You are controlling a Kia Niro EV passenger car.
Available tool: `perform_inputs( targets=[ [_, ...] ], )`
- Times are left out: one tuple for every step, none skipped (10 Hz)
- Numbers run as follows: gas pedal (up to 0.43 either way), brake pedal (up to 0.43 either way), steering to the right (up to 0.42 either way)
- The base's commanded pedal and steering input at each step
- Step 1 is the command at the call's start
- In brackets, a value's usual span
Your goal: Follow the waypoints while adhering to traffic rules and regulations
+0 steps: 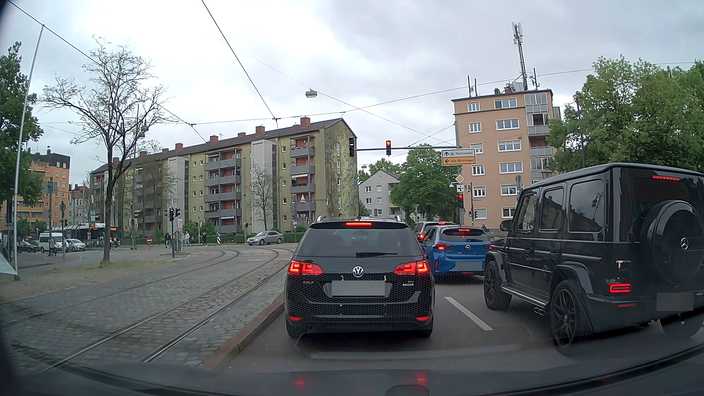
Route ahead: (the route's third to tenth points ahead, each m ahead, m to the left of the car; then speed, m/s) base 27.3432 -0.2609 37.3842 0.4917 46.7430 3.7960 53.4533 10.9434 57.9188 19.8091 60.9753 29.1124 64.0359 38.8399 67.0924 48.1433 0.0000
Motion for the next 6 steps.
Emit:
perform_inputs(
  targets=[
    [0.000, 0.232, -0.010],
    [0.000, 0.232, -0.010],
    [0.000, 0.232, -0.009],
    [0.000, 0.232, -0.009],
    [0.000, 0.232, -0.010],
    [0.000, 0.232, -0.009]
  ],
)
